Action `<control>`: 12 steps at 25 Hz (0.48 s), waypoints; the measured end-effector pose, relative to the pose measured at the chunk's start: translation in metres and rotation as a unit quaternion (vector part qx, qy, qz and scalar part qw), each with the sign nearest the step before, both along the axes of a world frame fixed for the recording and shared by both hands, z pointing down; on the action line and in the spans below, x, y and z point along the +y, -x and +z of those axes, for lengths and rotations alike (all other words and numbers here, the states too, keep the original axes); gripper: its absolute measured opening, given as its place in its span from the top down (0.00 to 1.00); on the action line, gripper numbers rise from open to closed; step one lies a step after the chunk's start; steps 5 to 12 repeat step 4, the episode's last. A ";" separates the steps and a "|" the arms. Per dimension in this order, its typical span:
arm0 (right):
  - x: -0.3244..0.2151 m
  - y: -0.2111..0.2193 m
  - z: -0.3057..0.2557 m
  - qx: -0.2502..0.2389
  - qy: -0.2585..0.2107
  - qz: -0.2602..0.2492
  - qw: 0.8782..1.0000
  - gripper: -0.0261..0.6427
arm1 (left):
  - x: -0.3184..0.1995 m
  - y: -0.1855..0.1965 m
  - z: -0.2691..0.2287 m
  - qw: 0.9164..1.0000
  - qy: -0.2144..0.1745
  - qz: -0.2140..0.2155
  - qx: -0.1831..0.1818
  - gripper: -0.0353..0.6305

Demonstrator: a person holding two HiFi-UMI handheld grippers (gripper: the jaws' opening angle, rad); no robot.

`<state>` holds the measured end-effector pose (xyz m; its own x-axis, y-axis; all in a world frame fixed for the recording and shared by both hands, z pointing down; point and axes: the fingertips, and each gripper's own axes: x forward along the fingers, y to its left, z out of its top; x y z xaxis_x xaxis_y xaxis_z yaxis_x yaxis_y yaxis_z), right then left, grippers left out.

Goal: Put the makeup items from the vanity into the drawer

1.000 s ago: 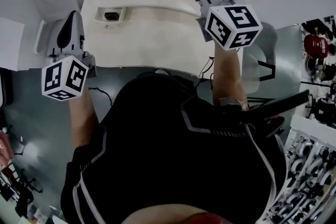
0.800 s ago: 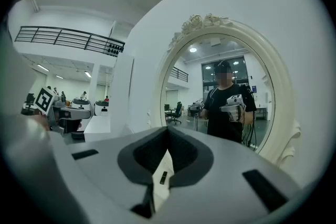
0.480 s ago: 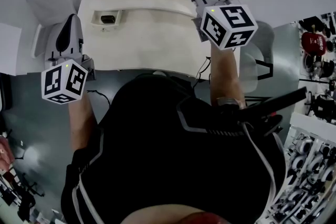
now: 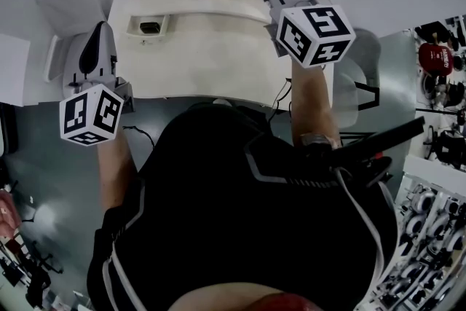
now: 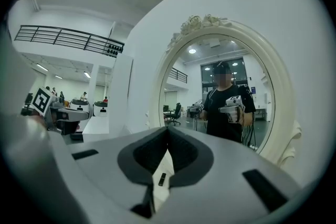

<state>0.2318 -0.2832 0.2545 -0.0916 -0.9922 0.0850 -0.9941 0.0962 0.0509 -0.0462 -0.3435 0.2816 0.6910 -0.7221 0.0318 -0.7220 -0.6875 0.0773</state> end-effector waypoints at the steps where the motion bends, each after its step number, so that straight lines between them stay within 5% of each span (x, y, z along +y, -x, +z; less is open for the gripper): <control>1: 0.000 0.000 0.000 -0.001 0.000 0.000 1.000 0.95 | 0.000 0.000 -0.001 1.000 0.000 0.000 0.000 0.94; 12: 0.000 0.000 -0.001 -0.003 0.002 -0.001 1.000 0.95 | 0.000 0.001 -0.001 1.000 0.000 -0.002 0.000 0.94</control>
